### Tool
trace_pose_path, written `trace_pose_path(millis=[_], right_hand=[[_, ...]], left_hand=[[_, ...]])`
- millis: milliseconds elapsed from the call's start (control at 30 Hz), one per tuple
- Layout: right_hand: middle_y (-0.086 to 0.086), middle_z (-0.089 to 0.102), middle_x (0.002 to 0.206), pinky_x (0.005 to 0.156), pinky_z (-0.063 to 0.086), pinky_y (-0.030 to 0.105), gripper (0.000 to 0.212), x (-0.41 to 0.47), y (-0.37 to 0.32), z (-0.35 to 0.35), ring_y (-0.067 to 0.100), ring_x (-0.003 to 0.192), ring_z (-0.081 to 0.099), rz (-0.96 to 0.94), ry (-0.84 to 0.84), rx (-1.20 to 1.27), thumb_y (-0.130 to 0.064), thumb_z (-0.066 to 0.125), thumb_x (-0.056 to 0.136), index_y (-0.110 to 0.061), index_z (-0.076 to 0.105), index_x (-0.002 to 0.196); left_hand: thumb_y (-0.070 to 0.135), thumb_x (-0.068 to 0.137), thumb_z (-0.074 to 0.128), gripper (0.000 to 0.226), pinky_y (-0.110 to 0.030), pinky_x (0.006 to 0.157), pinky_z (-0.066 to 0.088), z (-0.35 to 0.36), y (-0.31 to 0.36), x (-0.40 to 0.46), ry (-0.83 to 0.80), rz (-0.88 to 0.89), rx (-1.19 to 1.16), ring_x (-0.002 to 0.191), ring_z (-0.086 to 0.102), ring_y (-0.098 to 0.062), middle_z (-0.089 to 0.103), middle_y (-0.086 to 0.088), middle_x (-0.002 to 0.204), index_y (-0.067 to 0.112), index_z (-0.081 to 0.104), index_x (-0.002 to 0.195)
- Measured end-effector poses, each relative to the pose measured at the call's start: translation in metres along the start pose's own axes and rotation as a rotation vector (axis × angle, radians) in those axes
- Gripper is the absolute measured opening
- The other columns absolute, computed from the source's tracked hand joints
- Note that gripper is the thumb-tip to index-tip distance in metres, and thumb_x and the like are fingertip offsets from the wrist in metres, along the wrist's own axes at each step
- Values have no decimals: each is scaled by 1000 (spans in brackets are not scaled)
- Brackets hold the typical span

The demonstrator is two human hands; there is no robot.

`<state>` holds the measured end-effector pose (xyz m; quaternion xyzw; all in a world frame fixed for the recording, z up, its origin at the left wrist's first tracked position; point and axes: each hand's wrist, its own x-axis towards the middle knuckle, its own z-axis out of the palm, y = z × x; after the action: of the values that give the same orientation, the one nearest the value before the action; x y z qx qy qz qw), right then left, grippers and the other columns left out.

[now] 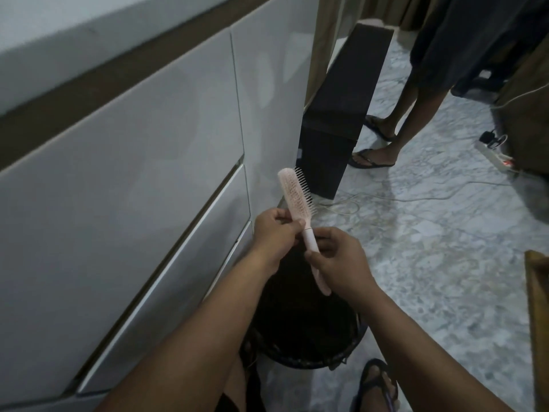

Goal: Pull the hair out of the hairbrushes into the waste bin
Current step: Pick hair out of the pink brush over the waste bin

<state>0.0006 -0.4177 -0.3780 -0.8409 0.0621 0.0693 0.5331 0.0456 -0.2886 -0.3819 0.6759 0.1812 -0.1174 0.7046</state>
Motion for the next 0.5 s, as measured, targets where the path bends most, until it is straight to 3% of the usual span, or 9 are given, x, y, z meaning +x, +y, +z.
trace_pose_path(millis=[100, 200, 233, 300, 333, 400, 500], right_hand=[[-9, 68, 97, 68, 54, 24, 32, -8, -18, -8, 5, 82, 65, -44, 43, -73, -8, 59, 90, -19, 63, 120], [-12, 62, 92, 63, 48, 20, 29, -15, -41, -23, 4, 79, 61, -89, 74, -152, -10, 54, 93, -22, 63, 117], [-14, 61, 89, 64, 49, 20, 27, -17, -49, -29, 4, 78, 60, -100, 93, -172, -11, 54, 92, -23, 64, 115], [-11, 63, 85, 64, 51, 25, 23, -21, -67, -41, 7, 76, 61, -109, 126, -191, -16, 55, 91, -27, 65, 108], [-9, 64, 85, 64, 52, 28, 21, -22, -77, -47, 8, 75, 62, -119, 144, -205, -18, 57, 89, -26, 66, 107], [-8, 65, 82, 65, 51, 30, 20, -25, -97, -60, 11, 74, 62, -153, 178, -251, -22, 63, 85, -25, 68, 105], [-1, 71, 91, 77, 54, 35, 24, -28, -131, -79, 16, 83, 65, -216, 205, -337, -23, 70, 82, -21, 71, 106]], left_hand=[[11, 85, 72, 29, -14, 65, 52, 2, 22, -19, 55, 104, 98, 108, 66, -21, 66, -6, 121, 14, 58, 110], [22, 80, 78, 68, -7, 72, 42, 1, 52, -42, 197, 352, 481, 126, 49, -19, 44, -1, 141, 19, 41, 138], [27, 79, 78, 80, -9, 88, 41, 0, 62, -48, 235, 445, 618, 136, 39, -20, 32, -3, 152, 21, 33, 145], [37, 81, 75, 92, -34, 116, 28, 0, 81, -58, 274, 576, 865, 149, 15, -22, 6, -4, 165, 26, 20, 154], [40, 84, 71, 88, -42, 121, 20, 0, 91, -61, 265, 622, 944, 151, 9, -23, 2, -3, 166, 27, 20, 155], [39, 91, 61, 67, -48, 122, 10, -1, 110, -66, 193, 716, 1032, 152, 8, -22, 15, -3, 165, 25, 34, 151], [32, 100, 48, 45, -50, 120, 7, -4, 140, -76, 145, 853, 1152, 152, 14, -21, 33, -2, 159, 21, 48, 143]])
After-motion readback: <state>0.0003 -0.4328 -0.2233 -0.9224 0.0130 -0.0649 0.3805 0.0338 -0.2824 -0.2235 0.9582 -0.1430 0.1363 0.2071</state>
